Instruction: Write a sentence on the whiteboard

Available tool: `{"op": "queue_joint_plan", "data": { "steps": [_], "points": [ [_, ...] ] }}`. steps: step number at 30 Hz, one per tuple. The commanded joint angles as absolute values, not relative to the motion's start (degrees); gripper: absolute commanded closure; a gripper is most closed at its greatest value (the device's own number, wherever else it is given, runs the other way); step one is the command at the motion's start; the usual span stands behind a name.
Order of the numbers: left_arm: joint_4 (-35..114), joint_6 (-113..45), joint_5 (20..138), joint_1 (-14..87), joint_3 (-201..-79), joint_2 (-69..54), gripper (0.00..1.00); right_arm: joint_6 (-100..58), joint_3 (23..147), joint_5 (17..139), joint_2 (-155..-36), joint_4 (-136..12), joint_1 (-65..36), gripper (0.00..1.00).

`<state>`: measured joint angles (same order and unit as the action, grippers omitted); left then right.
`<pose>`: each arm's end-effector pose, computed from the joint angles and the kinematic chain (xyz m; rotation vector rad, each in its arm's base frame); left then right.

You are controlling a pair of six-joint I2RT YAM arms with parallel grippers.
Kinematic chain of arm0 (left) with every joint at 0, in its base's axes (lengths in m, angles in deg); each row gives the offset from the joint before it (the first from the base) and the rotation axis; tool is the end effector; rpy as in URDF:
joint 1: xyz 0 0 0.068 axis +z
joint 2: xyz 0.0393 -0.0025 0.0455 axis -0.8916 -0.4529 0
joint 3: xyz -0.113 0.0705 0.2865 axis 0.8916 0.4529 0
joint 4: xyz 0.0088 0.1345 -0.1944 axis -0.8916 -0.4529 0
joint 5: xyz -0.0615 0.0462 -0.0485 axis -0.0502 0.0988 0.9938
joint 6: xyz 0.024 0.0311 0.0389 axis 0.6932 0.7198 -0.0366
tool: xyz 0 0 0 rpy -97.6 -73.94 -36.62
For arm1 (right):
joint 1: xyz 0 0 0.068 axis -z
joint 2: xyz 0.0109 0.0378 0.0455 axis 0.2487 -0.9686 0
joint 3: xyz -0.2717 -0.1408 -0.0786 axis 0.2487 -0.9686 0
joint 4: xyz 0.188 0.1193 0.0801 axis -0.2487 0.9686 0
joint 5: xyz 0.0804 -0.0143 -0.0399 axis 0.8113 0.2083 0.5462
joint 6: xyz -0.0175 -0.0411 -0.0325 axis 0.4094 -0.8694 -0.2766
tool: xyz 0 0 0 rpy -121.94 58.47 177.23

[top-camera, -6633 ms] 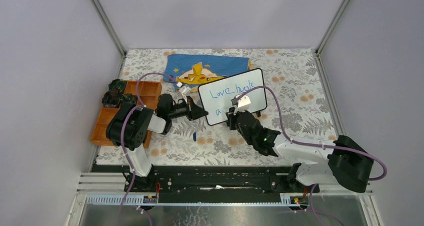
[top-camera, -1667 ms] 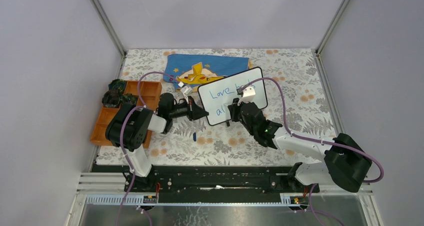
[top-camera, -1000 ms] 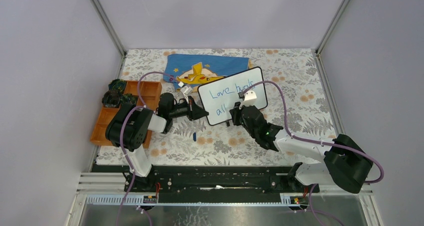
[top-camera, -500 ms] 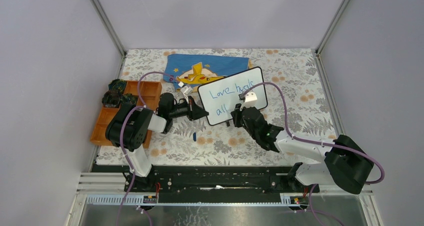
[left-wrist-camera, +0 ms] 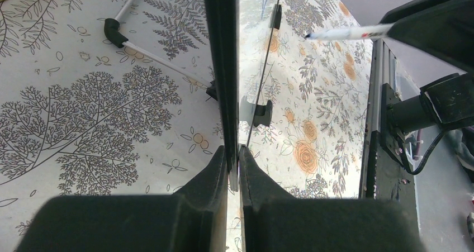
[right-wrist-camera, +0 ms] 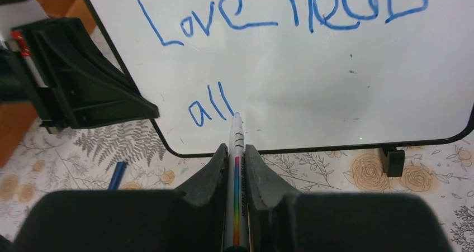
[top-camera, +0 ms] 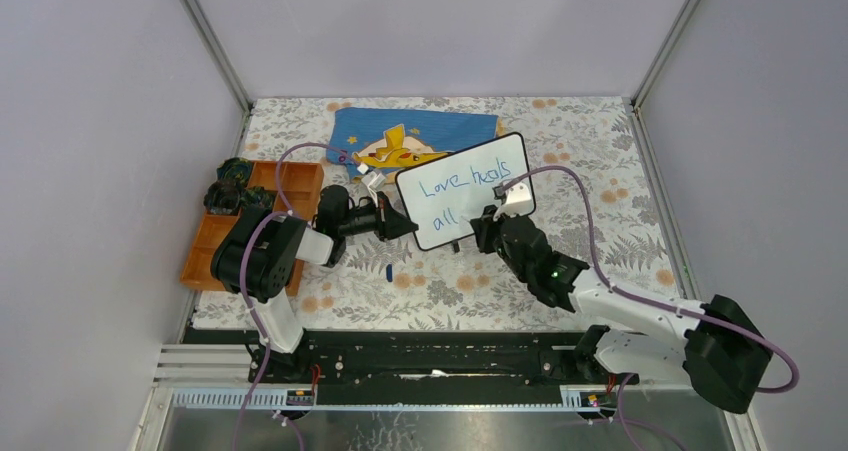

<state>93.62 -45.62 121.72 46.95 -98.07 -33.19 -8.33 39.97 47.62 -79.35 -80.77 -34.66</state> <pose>0.2825 -0.1121 0.2027 0.5407 1.8534 -1.2856 0.1466 0.1465 0.2905 -0.1907 1.8353 0.4733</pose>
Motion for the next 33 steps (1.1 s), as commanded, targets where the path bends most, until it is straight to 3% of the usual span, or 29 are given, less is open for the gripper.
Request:
{"op": "queue_joint_plan", "data": {
  "steps": [1,11,18,27,33],
  "points": [
    [88.26,-42.33,120.20,45.76,-97.80,-33.47,1.00,-10.08,39.43,47.13,-73.65,-81.23,-34.19,1.00],
    [88.34,-42.59,120.39,45.76,-98.10,-34.01,1.00,-15.35,36.88,52.26,-59.68,-79.64,-35.55,1.00],
    [88.35,-42.59,120.35,45.76,-98.11,-34.01,1.00,-18.04,38.11,46.70,-63.22,-80.98,-41.28,1.00],
    [88.23,-42.65,120.34,45.76,-98.06,-33.90,1.00,-14.22,35.67,38.22,-71.26,-90.15,-41.58,1.00],
    [88.12,-42.68,120.13,45.59,-98.10,-33.87,1.00,-7.22,34.52,42.18,-72.72,-89.29,-39.08,1.00]
  ]
}}
